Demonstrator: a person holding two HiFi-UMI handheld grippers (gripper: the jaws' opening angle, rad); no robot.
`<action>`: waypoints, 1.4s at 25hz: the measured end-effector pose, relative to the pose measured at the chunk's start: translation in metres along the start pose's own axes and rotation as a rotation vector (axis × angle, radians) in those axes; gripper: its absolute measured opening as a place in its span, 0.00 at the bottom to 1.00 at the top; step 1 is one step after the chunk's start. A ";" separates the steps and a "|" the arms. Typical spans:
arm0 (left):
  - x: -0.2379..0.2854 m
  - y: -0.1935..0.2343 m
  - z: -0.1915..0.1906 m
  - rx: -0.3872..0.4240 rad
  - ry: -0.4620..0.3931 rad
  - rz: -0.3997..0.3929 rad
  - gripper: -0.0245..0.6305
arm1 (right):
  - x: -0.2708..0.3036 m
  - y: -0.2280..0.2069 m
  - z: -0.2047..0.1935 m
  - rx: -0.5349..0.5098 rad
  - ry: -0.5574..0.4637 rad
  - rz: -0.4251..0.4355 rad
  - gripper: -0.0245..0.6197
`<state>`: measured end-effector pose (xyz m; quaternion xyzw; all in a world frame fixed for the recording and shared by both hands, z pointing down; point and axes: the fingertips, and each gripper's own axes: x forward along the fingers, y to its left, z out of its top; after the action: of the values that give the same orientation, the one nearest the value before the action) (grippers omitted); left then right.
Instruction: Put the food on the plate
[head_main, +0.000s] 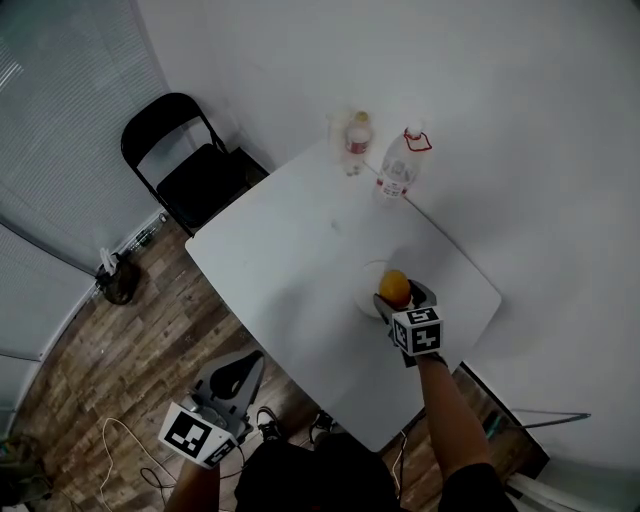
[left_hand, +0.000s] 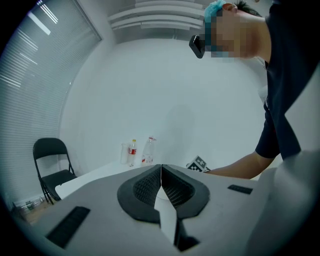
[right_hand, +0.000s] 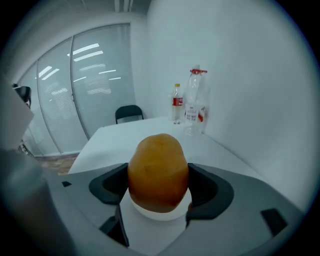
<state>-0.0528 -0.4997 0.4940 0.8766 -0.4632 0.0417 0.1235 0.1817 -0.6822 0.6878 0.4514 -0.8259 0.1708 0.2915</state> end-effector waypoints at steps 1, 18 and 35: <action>-0.001 0.002 -0.003 -0.007 0.003 0.006 0.07 | 0.011 0.000 -0.006 -0.010 0.033 0.005 0.62; -0.028 0.025 -0.031 -0.110 0.017 0.069 0.07 | 0.070 -0.008 -0.042 -0.100 0.269 -0.028 0.62; -0.048 0.027 -0.009 -0.081 0.009 0.011 0.07 | -0.018 0.016 0.037 -0.015 -0.014 -0.019 0.62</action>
<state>-0.1014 -0.4735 0.4981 0.8681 -0.4688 0.0276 0.1610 0.1632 -0.6825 0.6473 0.4584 -0.8247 0.1587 0.2907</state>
